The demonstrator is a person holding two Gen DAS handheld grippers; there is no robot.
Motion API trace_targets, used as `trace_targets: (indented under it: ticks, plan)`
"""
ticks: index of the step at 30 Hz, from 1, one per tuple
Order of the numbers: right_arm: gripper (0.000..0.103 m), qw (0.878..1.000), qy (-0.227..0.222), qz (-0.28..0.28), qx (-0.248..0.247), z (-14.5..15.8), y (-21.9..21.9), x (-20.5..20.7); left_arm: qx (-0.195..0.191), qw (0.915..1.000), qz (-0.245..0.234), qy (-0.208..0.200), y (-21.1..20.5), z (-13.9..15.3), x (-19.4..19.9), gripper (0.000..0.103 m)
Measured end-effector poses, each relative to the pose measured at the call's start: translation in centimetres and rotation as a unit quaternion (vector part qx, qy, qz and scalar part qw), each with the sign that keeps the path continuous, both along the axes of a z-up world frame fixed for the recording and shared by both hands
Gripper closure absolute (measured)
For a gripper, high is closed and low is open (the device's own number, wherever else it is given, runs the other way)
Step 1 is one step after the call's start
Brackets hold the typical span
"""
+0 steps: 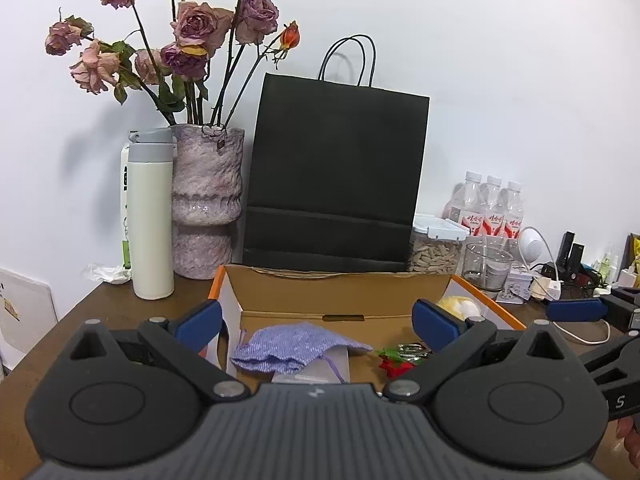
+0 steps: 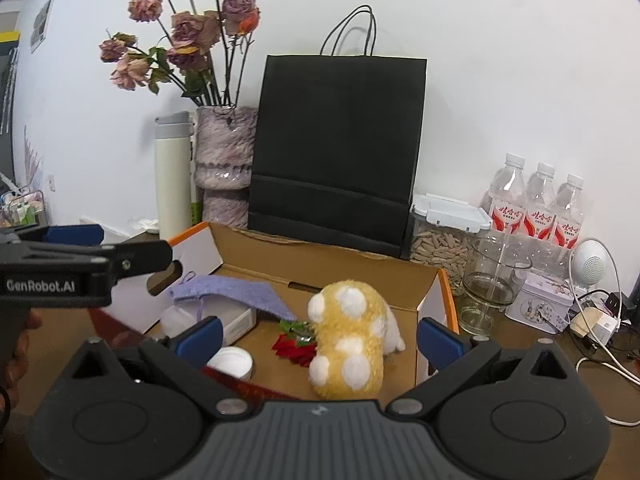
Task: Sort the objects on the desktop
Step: 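Withdraw both grippers from the box toward the items on the table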
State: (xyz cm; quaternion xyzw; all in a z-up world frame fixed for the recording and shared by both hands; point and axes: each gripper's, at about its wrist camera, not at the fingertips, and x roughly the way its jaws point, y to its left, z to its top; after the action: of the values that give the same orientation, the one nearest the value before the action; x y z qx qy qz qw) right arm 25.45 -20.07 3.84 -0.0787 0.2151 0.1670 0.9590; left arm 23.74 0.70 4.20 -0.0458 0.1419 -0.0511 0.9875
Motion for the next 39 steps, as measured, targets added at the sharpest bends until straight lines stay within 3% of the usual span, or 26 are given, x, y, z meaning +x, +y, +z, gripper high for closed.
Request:
trace_targets:
  ticks: [20, 31, 39]
  plan:
    - [0.000, 0.999, 0.044, -0.006, 0.006, -4.2, -2.6, -5.6, 0.005, 0.9987, 0.010, 0.051, 1.8, -3.0, -5.8, 0.000]
    - [0.000, 0.997, 0.080, -0.006, 0.003, -6.1, -2.8, -7.9, 0.014, 0.9965, -0.002, 0.083, 1.3, -4.4, -7.6, 0.000]
    - [0.000, 0.997, 0.083, 0.004, -0.003, -6.5, -2.4, -8.1, 0.015, 0.9952, -0.001, 0.096, 1.2, -4.7, -7.9, 0.000]
